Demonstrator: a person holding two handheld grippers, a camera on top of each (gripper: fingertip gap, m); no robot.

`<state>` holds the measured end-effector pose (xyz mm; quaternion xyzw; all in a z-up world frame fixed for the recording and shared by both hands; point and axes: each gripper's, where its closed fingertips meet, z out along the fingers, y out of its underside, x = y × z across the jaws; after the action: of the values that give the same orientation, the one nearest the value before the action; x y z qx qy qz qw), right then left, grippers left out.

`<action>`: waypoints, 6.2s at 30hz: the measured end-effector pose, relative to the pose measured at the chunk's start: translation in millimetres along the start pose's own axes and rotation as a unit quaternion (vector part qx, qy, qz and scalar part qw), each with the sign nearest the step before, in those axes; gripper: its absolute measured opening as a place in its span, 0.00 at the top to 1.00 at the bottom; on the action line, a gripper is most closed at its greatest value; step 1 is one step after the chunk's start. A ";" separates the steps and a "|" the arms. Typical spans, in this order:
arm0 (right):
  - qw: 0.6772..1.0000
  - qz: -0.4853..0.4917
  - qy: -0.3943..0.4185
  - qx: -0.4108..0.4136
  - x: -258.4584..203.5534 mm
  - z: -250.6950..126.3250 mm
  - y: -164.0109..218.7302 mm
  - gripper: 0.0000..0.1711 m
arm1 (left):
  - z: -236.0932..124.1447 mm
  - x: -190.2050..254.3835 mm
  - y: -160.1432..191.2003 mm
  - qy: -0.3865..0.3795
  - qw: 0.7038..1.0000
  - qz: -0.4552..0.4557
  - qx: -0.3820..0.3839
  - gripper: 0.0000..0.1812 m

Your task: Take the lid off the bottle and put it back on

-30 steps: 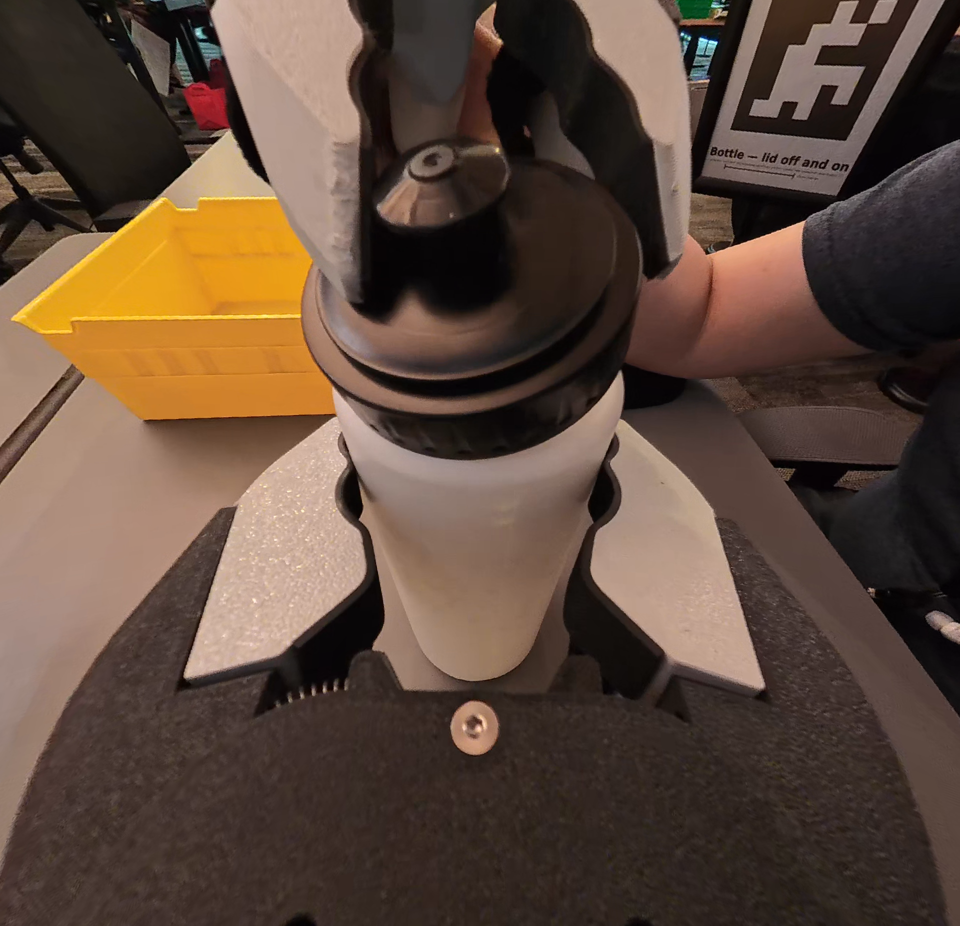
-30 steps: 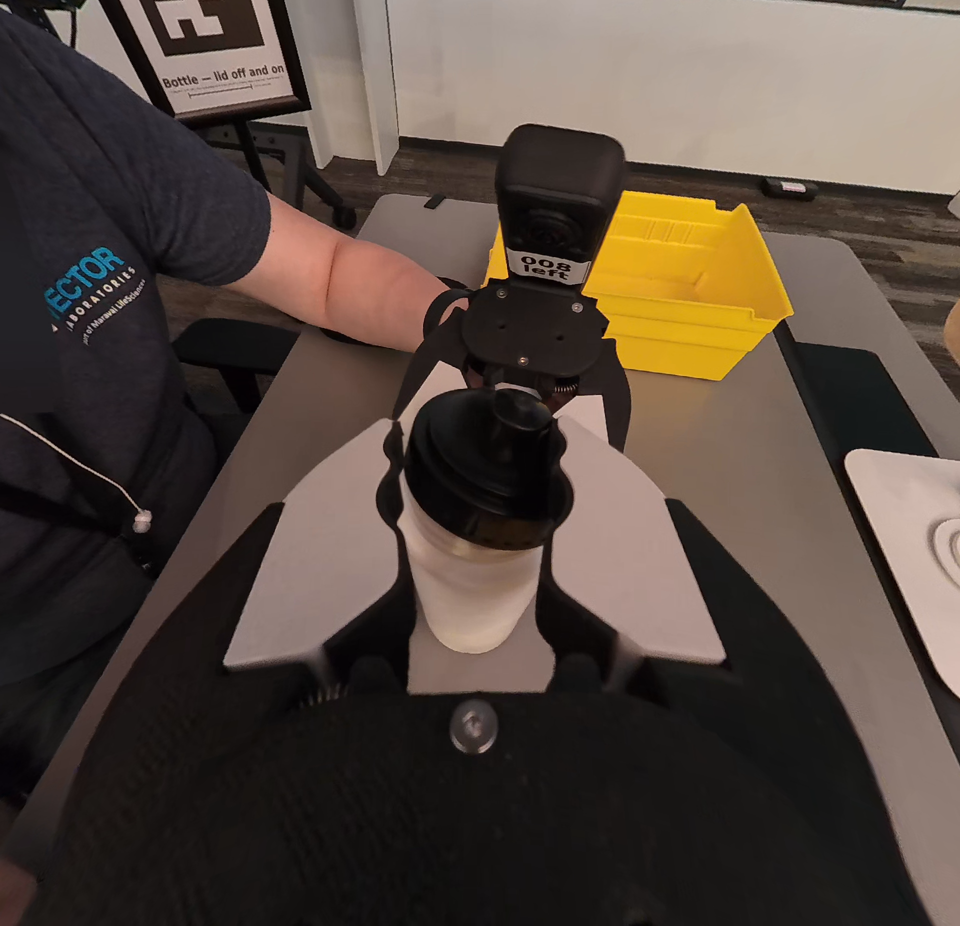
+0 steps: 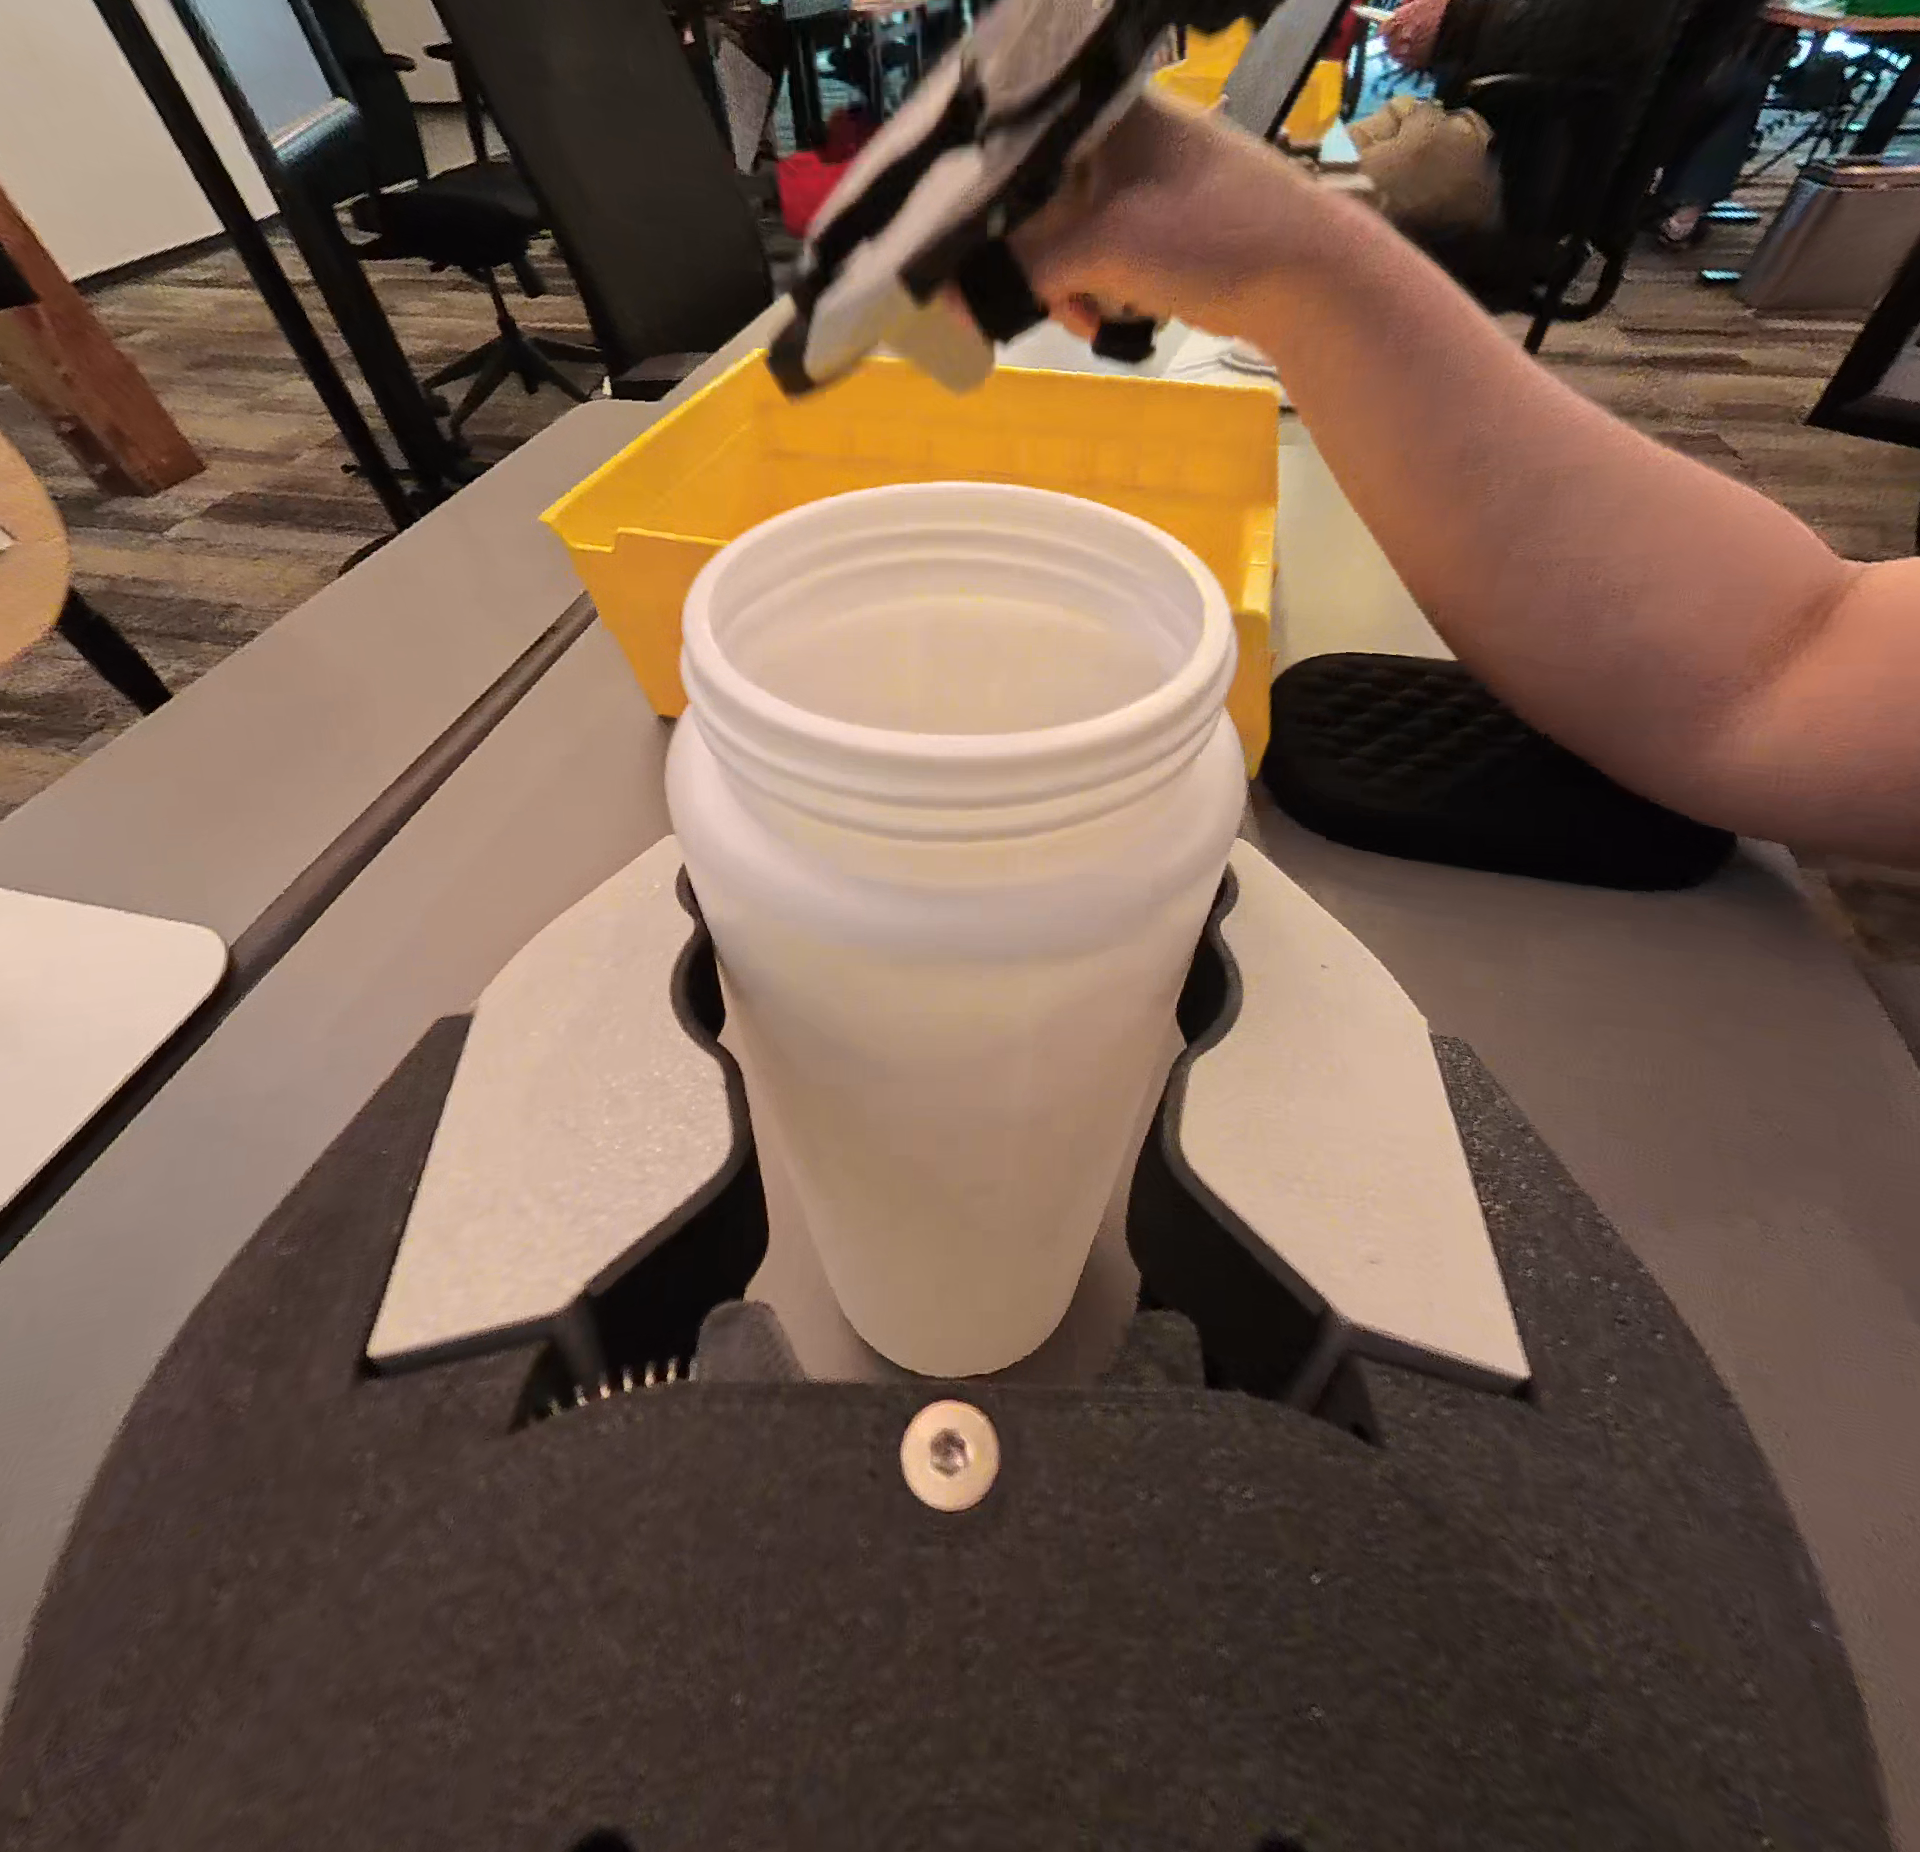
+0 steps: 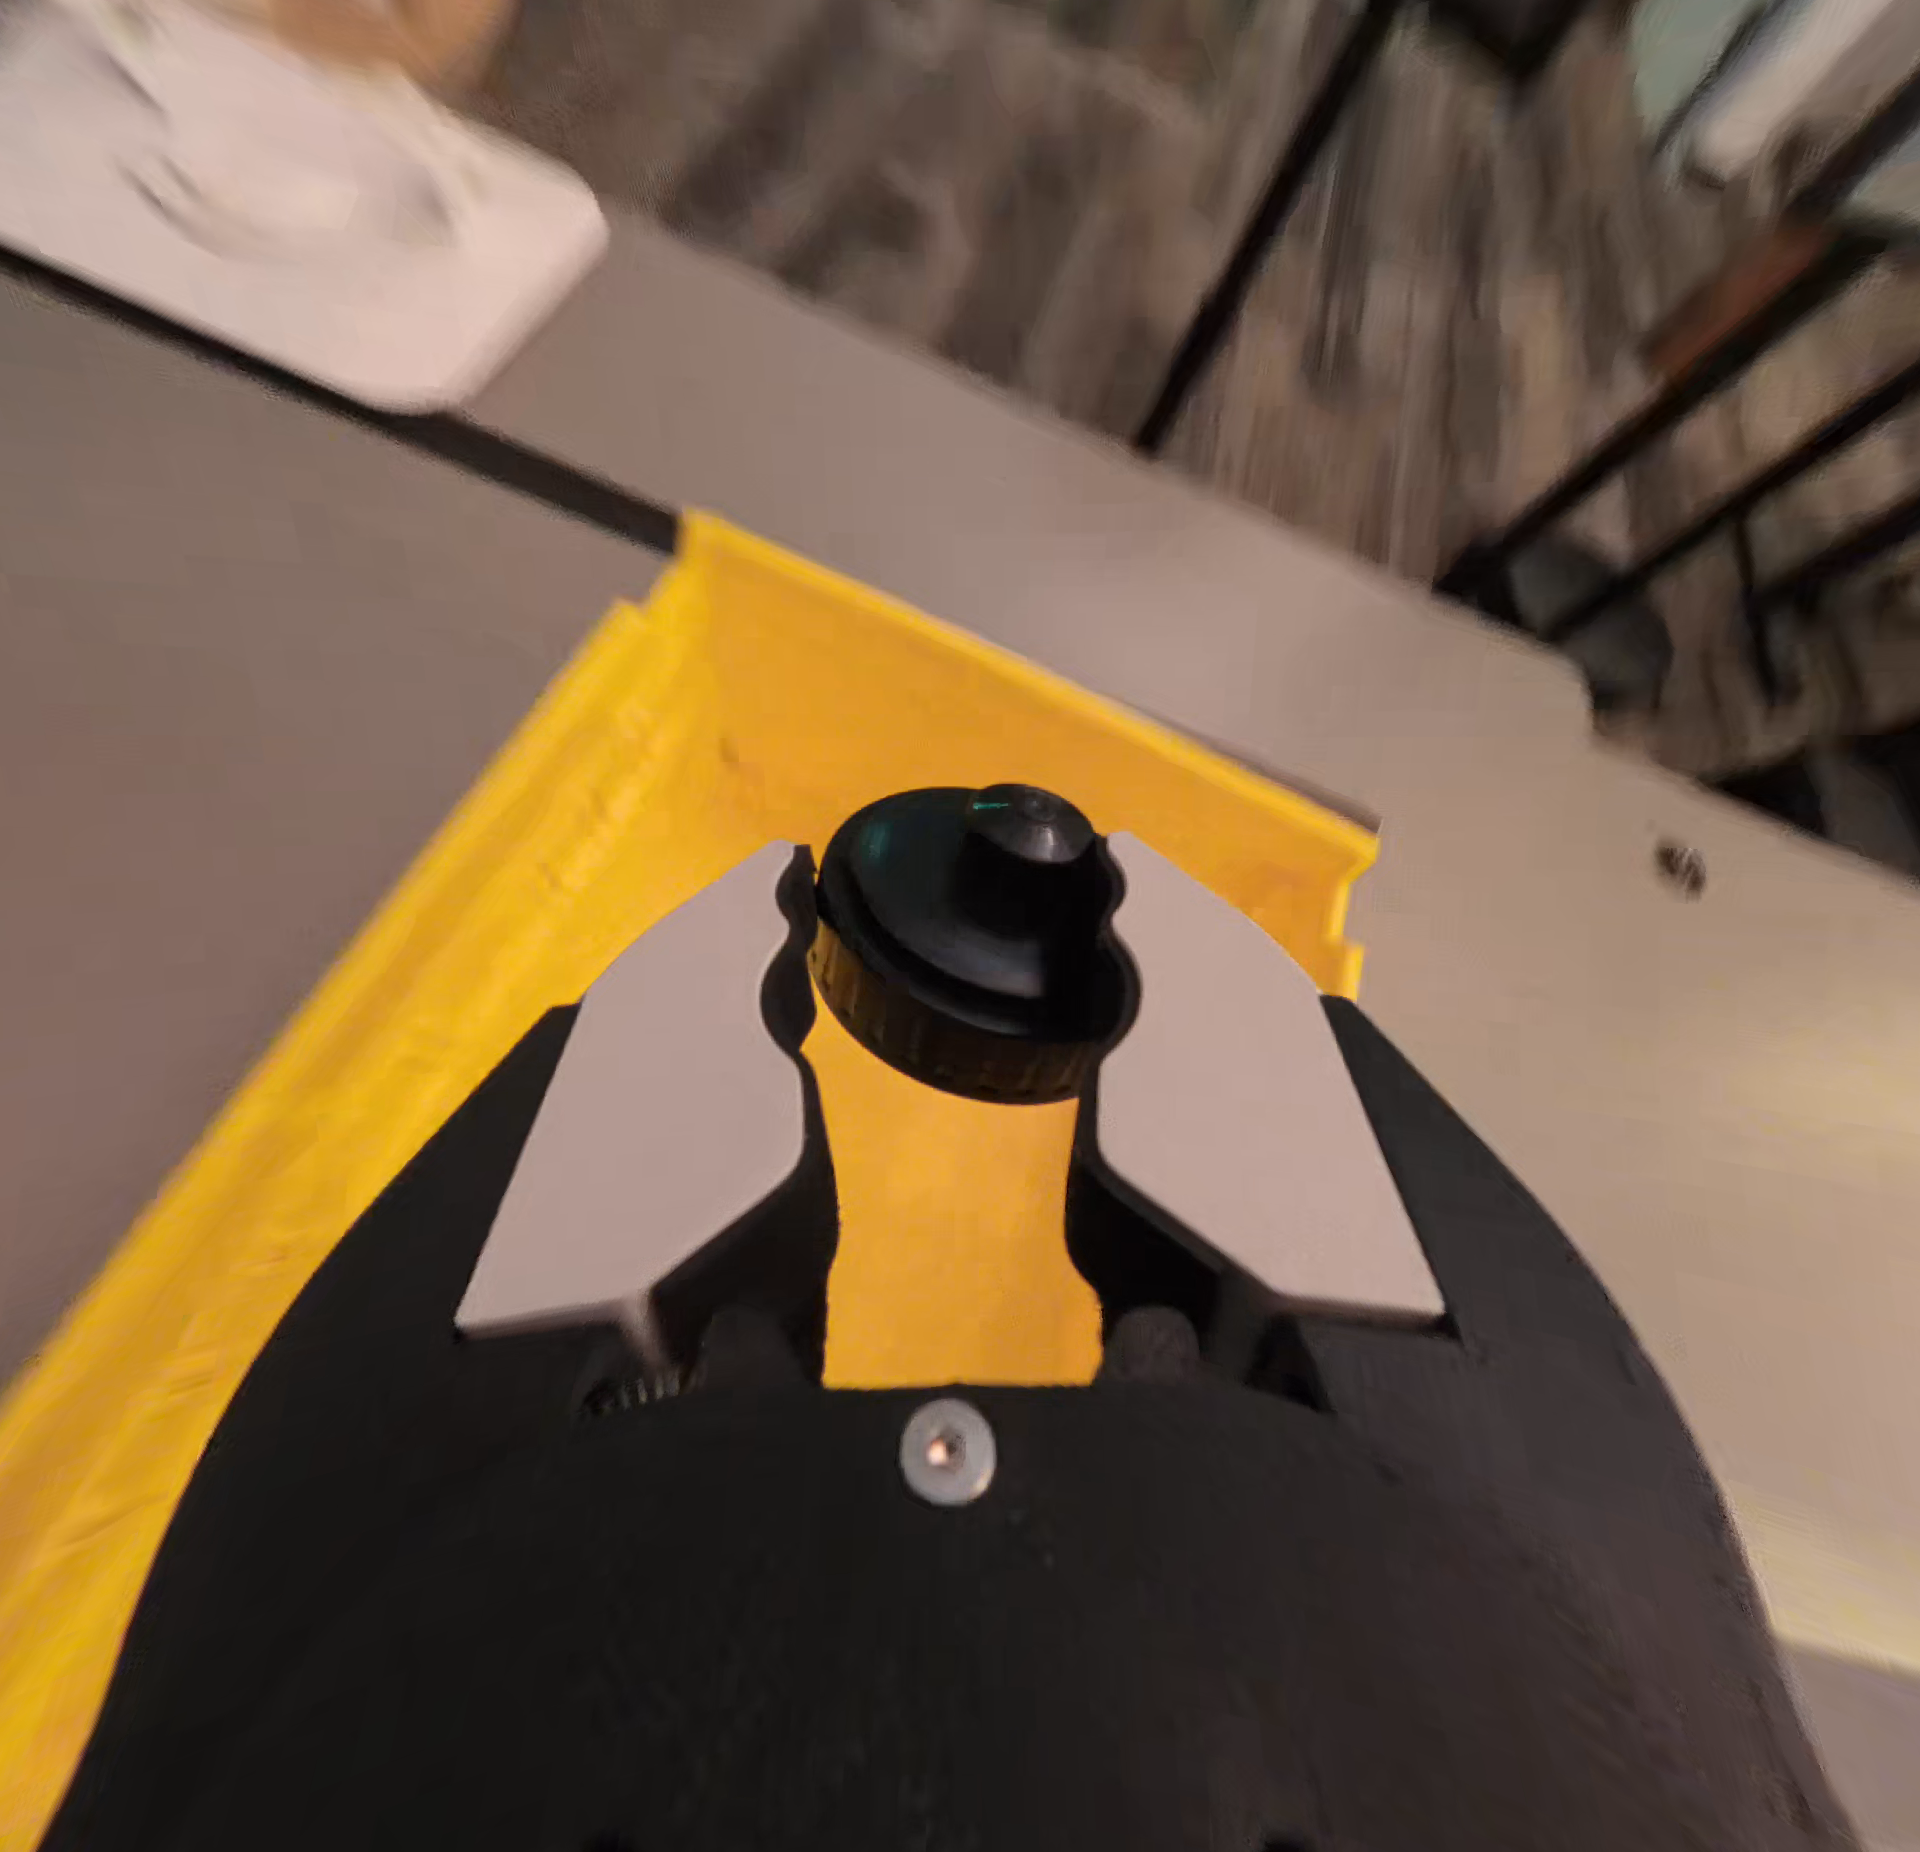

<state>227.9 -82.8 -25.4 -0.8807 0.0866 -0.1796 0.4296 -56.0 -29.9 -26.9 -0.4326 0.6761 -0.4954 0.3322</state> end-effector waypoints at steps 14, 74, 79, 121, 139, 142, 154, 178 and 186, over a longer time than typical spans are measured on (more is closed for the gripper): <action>0.984 0.027 0.054 -0.166 15.9 78.5 97.8 0.70 | -6.5 -20.2 1.7 -0.050 0.999 0.007 0.002 0.52; 0.943 0.258 -0.151 -0.145 -25.4 -27.0 38.5 0.55 | -93.4 -14.1 -75.3 0.007 0.990 -0.118 0.079 0.56; 0.907 0.279 -0.160 -0.273 -38.0 9.2 94.4 0.55 | -93.1 -20.0 -65.2 0.000 0.990 -0.133 0.051 0.56; 0.899 0.205 -0.089 -0.377 2.1 -35.5 144.2 0.96 | -405.7 -136.6 215.0 -0.472 0.642 -0.500 -0.339 0.88; 0.896 0.042 -0.159 -0.412 -128.0 -19.3 91.3 0.94 | -274.2 -108.6 189.4 -0.336 0.699 -0.390 -0.497 0.91; 0.898 0.029 -0.156 -0.411 -133.7 -19.0 89.3 0.93 | -254.9 -103.4 185.0 -0.322 0.706 -0.374 -0.508 0.89; 0.984 -0.035 -0.078 -0.157 -137.7 -35.6 -19.2 0.84 | -253.2 -110.3 118.1 -0.353 0.780 -0.324 -0.404 0.82; 0.933 -0.038 -0.225 -0.279 -381.7 74.5 -68.3 0.79 | -250.4 -103.6 -3.1 -0.405 0.877 -0.147 -0.211 0.81; 0.886 -0.007 -0.221 -0.407 -389.9 83.6 -48.2 0.96 | -236.0 -94.0 -15.6 -0.400 0.886 -0.112 -0.207 0.82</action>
<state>-98.4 127.1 -129.1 -0.9957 0.0484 0.0680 0.0407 -221.1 144.2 57.9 -0.7255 0.5203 -0.1635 0.4198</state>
